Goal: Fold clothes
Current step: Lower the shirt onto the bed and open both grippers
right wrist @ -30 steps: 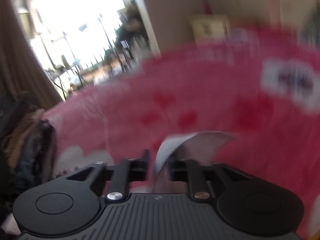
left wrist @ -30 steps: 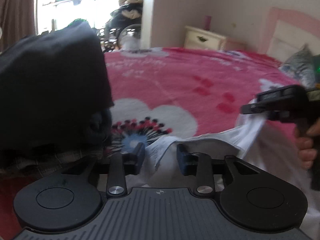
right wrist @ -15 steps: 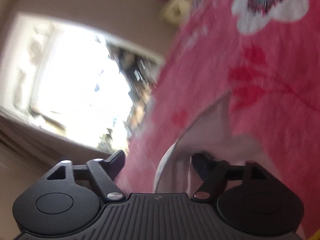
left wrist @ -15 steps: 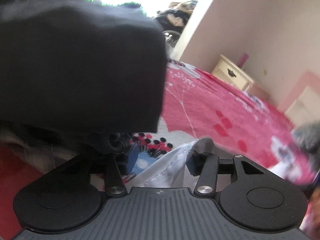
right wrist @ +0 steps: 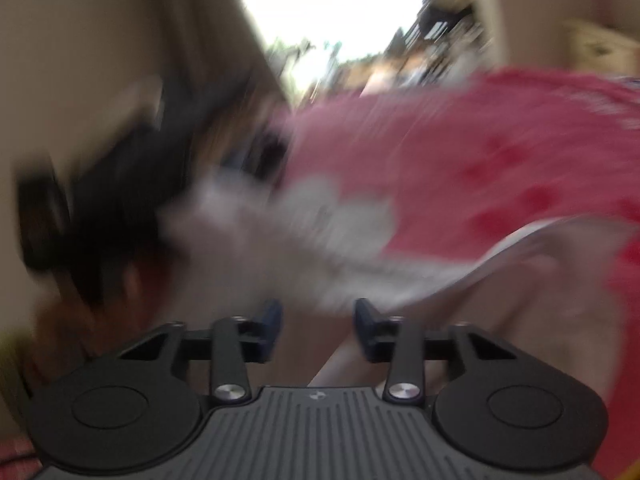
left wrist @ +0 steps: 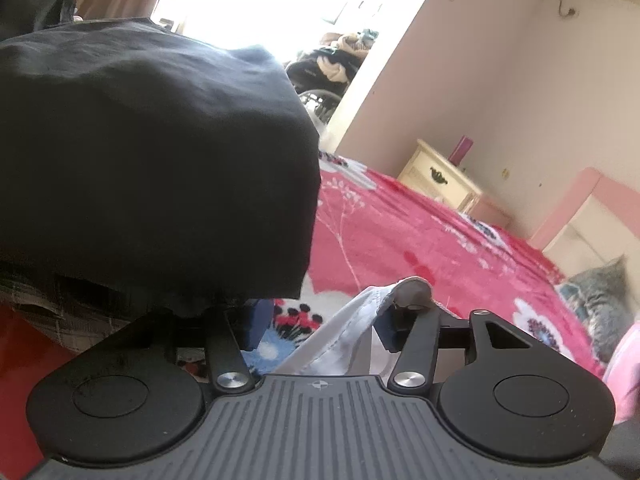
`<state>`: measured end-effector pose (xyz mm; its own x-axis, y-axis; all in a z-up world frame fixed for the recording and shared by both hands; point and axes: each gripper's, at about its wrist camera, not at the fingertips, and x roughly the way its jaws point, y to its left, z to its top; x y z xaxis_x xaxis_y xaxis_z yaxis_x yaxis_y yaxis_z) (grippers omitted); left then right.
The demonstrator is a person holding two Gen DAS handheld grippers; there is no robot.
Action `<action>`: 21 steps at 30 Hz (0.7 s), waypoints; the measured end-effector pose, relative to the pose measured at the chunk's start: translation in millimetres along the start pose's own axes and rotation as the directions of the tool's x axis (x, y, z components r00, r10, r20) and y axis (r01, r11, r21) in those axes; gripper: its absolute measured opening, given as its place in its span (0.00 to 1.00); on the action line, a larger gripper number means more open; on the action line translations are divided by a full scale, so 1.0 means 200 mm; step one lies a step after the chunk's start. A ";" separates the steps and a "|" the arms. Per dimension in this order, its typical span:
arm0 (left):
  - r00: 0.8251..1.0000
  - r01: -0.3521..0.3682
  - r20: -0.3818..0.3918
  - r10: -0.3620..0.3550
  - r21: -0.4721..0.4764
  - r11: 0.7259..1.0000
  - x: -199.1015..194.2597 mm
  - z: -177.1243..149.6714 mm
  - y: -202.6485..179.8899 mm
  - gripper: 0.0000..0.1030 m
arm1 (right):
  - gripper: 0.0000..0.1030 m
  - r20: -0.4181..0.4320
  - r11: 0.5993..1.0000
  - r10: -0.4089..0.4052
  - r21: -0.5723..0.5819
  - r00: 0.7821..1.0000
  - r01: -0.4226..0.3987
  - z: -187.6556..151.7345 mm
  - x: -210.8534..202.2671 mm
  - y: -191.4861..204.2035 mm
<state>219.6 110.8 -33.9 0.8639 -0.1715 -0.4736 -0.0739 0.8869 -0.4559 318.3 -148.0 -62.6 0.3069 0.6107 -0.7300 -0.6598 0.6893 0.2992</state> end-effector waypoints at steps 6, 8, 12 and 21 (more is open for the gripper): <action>0.998 0.029 -0.047 -0.029 -0.006 1.000 -0.05 -0.01 0.08 0.53 | 0.26 0.105 0.989 -0.071 0.138 0.992 0.056 0.16 0.15 -0.09; 0.997 0.046 -0.055 -0.045 0.012 0.999 -0.10 -0.01 0.10 0.53 | 0.27 0.210 0.964 -0.063 0.266 0.976 0.005 0.24 0.13 -0.19; 0.997 0.065 -0.054 -0.063 0.040 0.997 -0.18 -0.01 0.12 0.56 | 0.30 0.323 0.791 -0.043 0.589 0.945 -0.165 0.28 0.16 -0.46; 0.995 0.047 -0.093 -0.042 0.060 0.997 -0.32 0.03 0.15 0.57 | 0.31 0.367 0.604 0.014 0.738 0.930 -0.300 0.00 0.00 -0.55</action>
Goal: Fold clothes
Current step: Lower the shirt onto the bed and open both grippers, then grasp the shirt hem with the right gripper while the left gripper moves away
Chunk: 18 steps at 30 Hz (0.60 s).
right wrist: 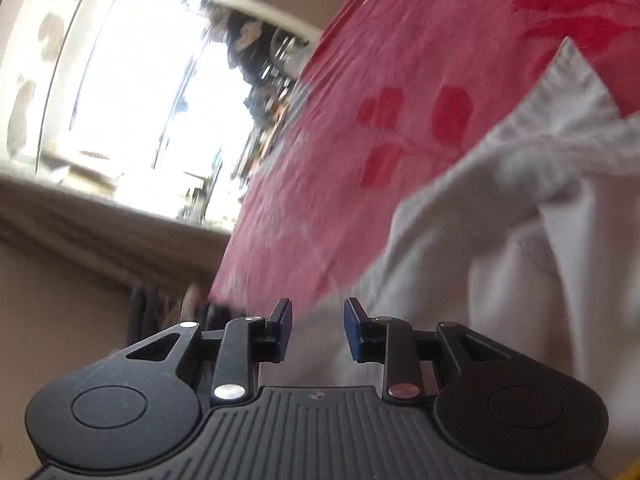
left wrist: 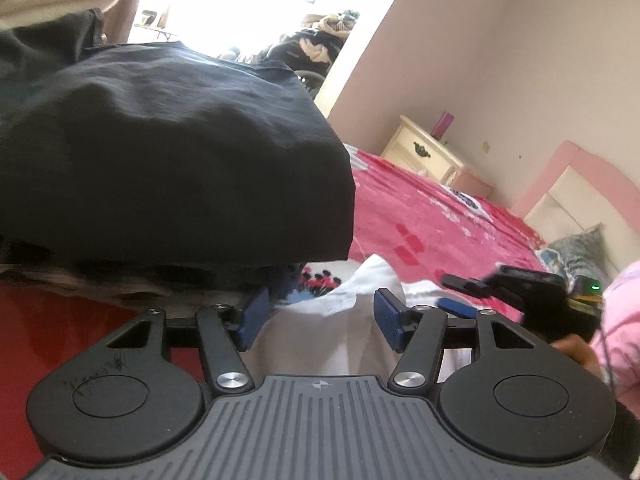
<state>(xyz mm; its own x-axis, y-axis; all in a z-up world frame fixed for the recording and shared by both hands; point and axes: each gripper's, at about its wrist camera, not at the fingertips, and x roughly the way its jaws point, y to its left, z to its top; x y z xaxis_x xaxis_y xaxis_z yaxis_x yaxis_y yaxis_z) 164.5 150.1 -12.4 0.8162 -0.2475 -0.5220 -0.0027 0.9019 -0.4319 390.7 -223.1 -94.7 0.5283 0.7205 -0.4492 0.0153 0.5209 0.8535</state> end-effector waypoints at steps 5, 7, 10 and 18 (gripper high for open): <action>1.000 0.008 -0.030 -0.009 -0.008 1.000 -0.18 0.00 0.01 0.58 | 0.31 -0.136 0.984 0.029 -0.169 0.990 -0.052 -0.16 -0.27 0.14; 0.999 0.008 -0.039 -0.008 -0.004 1.000 -0.27 -0.02 0.00 0.59 | 0.31 -0.194 0.966 0.011 -0.253 0.981 -0.061 -0.27 -0.39 0.20; 0.997 0.021 -0.079 -0.018 0.029 0.999 -0.38 -0.05 -0.05 0.60 | 0.32 -0.268 0.933 -0.011 -0.350 0.963 -0.087 -0.45 -0.57 0.28; 0.940 0.026 -0.337 0.043 0.198 0.980 -0.65 -0.35 -0.15 0.65 | 0.42 -0.451 0.819 -0.049 -0.529 0.891 -0.223 -1.07 -1.09 0.39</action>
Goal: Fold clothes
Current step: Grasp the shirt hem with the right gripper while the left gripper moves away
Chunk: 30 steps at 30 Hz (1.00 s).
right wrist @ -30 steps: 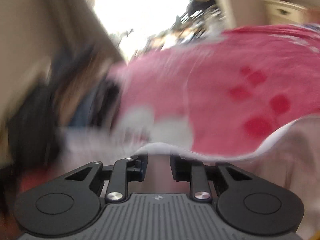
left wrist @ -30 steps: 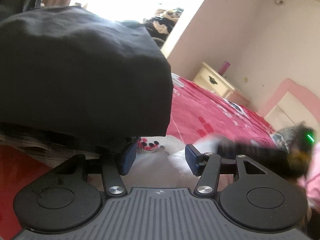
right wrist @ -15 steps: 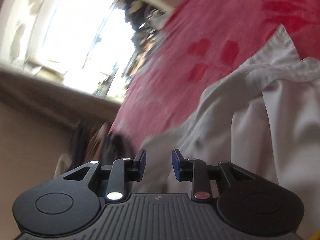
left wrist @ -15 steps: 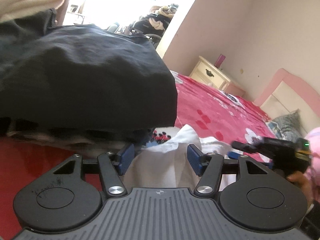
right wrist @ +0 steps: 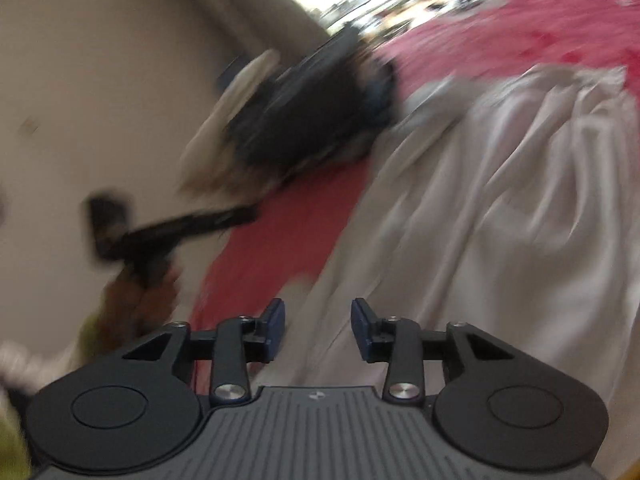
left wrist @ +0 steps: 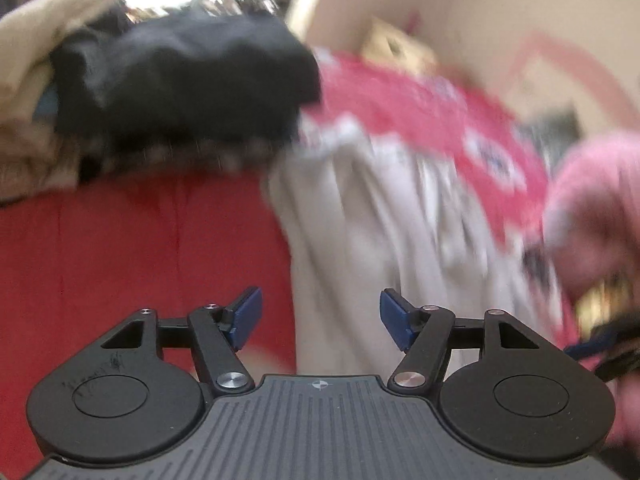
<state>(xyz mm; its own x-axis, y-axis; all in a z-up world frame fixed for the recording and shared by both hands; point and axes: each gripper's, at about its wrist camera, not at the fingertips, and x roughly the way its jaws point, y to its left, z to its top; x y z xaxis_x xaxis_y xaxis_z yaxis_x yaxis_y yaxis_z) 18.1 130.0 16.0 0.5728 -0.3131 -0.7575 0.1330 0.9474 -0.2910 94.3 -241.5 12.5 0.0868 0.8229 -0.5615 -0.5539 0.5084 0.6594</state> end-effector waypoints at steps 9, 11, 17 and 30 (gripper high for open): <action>0.976 -0.002 -0.215 0.015 0.063 0.998 0.00 -0.62 -0.07 0.66 | 0.47 -0.001 0.977 -0.131 -0.172 0.991 0.129 -0.46 0.21 0.40; 0.978 -0.022 -0.206 0.044 0.106 0.994 -0.02 -0.71 -0.10 0.66 | 0.47 -0.028 0.945 -0.216 -0.258 0.976 0.202 -0.54 0.36 0.45; 0.977 -0.065 -0.184 0.103 0.201 0.977 0.00 -0.88 -0.13 0.67 | 0.44 -0.117 0.819 -0.438 -0.461 0.891 0.342 -0.75 0.71 0.47; 0.994 -0.057 -0.102 0.045 -0.110 0.992 -0.13 -0.78 0.14 0.05 | 0.10 0.114 0.957 -0.266 0.147 0.957 0.249 -0.80 0.34 0.14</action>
<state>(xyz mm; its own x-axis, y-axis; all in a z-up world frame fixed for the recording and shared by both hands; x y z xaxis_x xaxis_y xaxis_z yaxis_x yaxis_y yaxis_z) -118.7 153.6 -62.9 0.4928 -0.2748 -0.8256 0.0106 0.9506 -0.3101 -47.5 -211.9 -87.0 0.3246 0.6813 -0.6562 -0.3866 0.7287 0.5653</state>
